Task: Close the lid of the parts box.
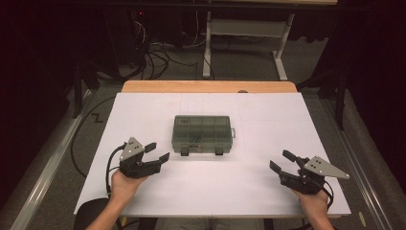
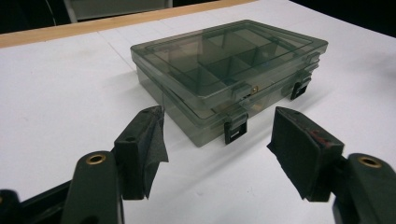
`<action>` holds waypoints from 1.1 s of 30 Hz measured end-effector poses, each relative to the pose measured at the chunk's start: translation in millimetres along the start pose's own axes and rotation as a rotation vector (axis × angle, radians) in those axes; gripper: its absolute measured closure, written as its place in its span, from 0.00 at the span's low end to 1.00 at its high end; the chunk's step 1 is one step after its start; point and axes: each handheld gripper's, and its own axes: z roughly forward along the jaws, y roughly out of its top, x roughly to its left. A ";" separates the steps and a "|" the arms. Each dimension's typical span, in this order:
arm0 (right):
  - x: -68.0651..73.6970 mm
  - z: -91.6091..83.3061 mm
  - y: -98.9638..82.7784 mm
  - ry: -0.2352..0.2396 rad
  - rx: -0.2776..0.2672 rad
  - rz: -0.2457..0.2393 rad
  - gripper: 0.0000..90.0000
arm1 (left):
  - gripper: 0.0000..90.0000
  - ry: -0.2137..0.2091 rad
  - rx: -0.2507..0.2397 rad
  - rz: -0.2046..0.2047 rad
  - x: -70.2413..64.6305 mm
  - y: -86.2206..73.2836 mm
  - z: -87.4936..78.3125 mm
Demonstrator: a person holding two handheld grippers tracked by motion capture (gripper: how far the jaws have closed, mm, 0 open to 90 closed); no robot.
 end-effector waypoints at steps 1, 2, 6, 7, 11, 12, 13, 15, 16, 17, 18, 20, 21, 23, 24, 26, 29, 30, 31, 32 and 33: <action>-0.4 -0.1 -0.6 0.000 0.000 -0.001 0.39 | 0.39 0.001 0.001 -0.003 0.3 -0.6 0.0; -0.6 -0.3 -1.1 0.000 0.000 0.000 0.39 | 0.39 0.002 0.000 -0.007 0.6 -1.5 0.2; -1.1 -1.9 -3.1 -0.004 -0.005 0.009 0.39 | 0.39 0.008 0.010 -0.014 0.6 -6.1 1.9; -1.0 -2.3 -3.9 -0.005 -0.006 0.012 0.39 | 0.39 0.016 0.016 -0.007 0.6 -6.4 1.5; -0.1 -2.9 -6.6 -0.010 -0.001 0.012 0.39 | 0.39 0.026 0.006 -0.004 -0.6 -8.3 0.1; 0.1 -3.1 -6.7 -0.011 -0.004 0.010 0.39 | 0.39 0.023 0.003 -0.006 -0.8 -8.5 0.3; 0.4 -3.3 -6.6 -0.010 -0.006 0.011 0.38 | 0.39 0.025 0.000 -0.003 -0.8 -8.4 -0.4; 0.6 -3.1 -6.8 -0.007 -0.009 0.009 0.38 | 0.39 0.033 -0.013 -0.007 -0.1 -8.1 -1.7; 0.6 -2.9 -6.9 -0.005 -0.007 0.007 0.38 | 0.39 0.027 -0.017 -0.015 0.4 -8.1 -1.6; 0.5 -2.5 -7.0 -0.004 -0.006 0.008 0.38 | 0.39 0.028 -0.017 -0.018 0.9 -8.2 -1.9; 0.1 -2.2 -6.9 -0.003 -0.005 0.008 0.38 | 0.39 0.028 -0.016 -0.019 1.2 -8.3 -2.0; -0.6 -2.2 -6.7 -0.006 -0.010 0.009 0.37 | 0.39 0.028 -0.021 -0.020 1.2 -8.3 -2.1; -0.9 -2.5 -6.6 -0.007 -0.015 0.013 0.37 | 0.39 0.026 -0.021 -0.019 1.3 -8.2 -2.2; -1.4 -3.2 -6.5 -0.006 -0.020 0.015 0.37 | 0.39 0.027 -0.020 -0.019 1.4 -8.2 -2.0; -1.7 -3.3 -6.4 -0.007 -0.021 0.015 0.37 | 0.39 0.027 -0.020 -0.020 1.4 -8.3 -1.8; -2.0 -3.4 -6.3 -0.006 -0.024 0.019 0.37 | 0.39 0.025 -0.020 -0.019 1.2 -8.3 -1.7; -2.1 -3.4 -6.2 -0.006 -0.027 0.021 0.37 | 0.39 0.025 -0.023 -0.019 0.9 -8.2 -1.9; -2.0 -3.5 -6.2 -0.006 -0.027 0.021 0.37 | 0.39 0.025 -0.025 -0.020 1.0 -8.2 -2.0; -1.9 -3.5 -6.1 -0.005 -0.028 0.021 0.37 | 0.39 0.025 -0.025 -0.020 1.0 -8.2 -2.0; -1.8 -3.6 -6.1 -0.005 -0.028 0.022 0.37 | 0.39 0.025 -0.025 -0.020 1.0 -8.2 -2.0; -1.9 -3.5 -6.0 -0.004 -0.028 0.023 0.37 | 0.39 0.025 -0.026 -0.020 0.9 -8.2 -1.9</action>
